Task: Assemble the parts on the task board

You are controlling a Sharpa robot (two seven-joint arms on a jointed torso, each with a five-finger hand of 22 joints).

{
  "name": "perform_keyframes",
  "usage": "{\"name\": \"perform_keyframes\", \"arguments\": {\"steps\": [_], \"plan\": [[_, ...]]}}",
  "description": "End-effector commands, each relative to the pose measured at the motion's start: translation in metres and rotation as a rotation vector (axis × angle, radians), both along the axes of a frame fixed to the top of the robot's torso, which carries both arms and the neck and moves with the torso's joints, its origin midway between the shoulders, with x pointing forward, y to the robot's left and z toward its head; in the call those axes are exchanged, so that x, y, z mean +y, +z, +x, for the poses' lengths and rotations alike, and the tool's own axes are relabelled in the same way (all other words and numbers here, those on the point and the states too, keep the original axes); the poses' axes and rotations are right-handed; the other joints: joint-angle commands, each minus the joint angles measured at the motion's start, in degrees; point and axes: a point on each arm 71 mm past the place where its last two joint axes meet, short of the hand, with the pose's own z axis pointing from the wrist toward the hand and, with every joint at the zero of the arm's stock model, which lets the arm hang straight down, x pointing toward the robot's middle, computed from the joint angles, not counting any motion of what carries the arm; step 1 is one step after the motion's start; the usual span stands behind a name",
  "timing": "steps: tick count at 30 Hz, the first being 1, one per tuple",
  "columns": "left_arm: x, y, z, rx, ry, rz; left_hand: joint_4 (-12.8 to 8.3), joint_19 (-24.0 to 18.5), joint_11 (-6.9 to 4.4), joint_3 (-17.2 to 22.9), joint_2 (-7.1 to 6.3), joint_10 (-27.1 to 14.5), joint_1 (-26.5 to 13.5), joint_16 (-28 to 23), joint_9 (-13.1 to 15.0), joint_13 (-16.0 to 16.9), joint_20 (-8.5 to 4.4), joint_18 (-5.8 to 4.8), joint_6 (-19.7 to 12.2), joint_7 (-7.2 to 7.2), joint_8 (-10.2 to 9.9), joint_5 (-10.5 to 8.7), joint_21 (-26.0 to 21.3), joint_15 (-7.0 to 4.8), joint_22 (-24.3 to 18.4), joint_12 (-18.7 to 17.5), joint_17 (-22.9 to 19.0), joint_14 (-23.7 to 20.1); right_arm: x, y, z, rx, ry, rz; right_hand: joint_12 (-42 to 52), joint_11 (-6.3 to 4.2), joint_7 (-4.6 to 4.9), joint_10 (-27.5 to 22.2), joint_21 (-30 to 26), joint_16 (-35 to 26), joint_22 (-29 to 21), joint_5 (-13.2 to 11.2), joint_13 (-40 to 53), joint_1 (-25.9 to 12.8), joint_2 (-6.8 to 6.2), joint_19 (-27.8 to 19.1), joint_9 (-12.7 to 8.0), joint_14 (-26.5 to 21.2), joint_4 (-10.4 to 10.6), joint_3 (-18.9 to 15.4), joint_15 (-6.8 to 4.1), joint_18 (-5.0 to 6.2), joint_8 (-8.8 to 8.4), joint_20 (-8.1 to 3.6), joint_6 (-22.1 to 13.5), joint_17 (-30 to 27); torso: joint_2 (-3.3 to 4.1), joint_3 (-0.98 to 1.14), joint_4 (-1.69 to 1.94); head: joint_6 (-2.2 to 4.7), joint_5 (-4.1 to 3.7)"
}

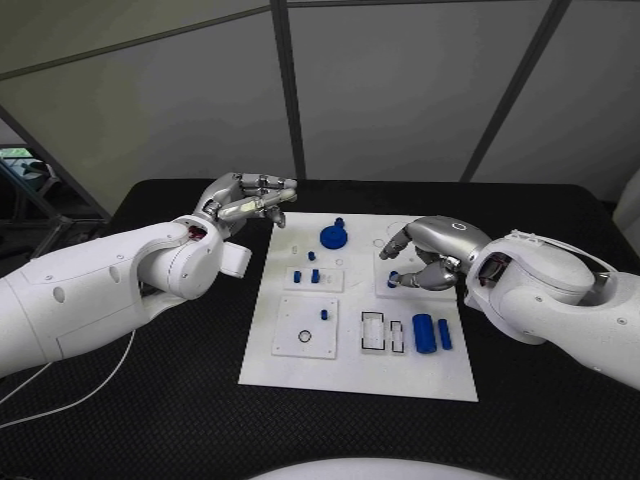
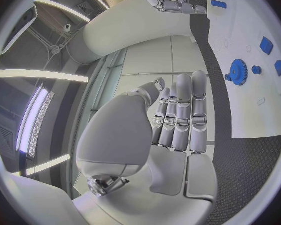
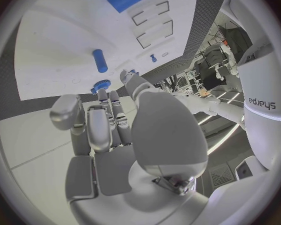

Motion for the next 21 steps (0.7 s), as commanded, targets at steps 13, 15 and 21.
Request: {"name": "perform_keyframes", "arguments": {"steps": [13,15,21], "plan": [[-0.0008,0.0009,0.0,-0.003,-0.009,-0.006,0.0,-0.3,0.0,-0.5,0.35,-0.6,-0.4,-0.2,0.0,0.1,0.02,-1.1,-0.4,0.14,0.3,-0.2,-0.3,0.12,-0.1,0.3,-0.1,-0.5,-0.0026,-0.01,0.005,0.057,-0.009,-0.153,3.5,-0.34,-0.33,0.5,-0.3,0.2,-0.2,-0.2,-0.2,2.2,2.22,0.6,0.2,1.4,0.6,-2.4,-0.07,0.47,0.31,-0.24,0.9,-0.1,0.08,0.0,0.12,-0.7,-0.31],[-0.0008,0.0009,0.0,-0.003,-0.009,-0.006,0.0,-0.3,0.0,-0.5,0.35,-0.6,-0.4,-0.2,0.0,0.1,0.02,-1.1,-0.4,0.14,0.3,-0.2,-0.3,0.12,-0.1,0.3,-0.1,-0.5,-0.001,-0.0108,0.0054,0.064,-0.005,-0.153,4.3,-0.65,-0.22,1.8,-0.1,0.0,0.1,-0.1,-0.2,2.5,2.65,0.9,0.3,1.3,0.6,-2.1,-0.31,0.4,0.49,-0.44,1.6,-0.4,0.09,0.0,0.14,-0.73,-0.29],[-0.001,0.0009,0.0001,-0.003,-0.009,-0.006,0.1,-0.3,0.0,-0.6,0.41,-0.6,-0.5,-0.2,0.0,0.1,0.04,-1.1,-0.4,0.14,0.3,-0.19,-0.3,0.13,-0.1,0.5,-0.1,-0.5,0.0038,-0.0122,0.0064,0.07,0.006,-0.149,5.2,-1.23,-0.08,4.3,0.3,0.2,0.8,-0.1,-0.3,3.0,3.25,1.5,0.5,1.5,1.0,-1.0,-0.8,0.26,0.68,-0.87,2.9,0.0,0.17,0.1,0.06,-1.0,-0.1]]}}
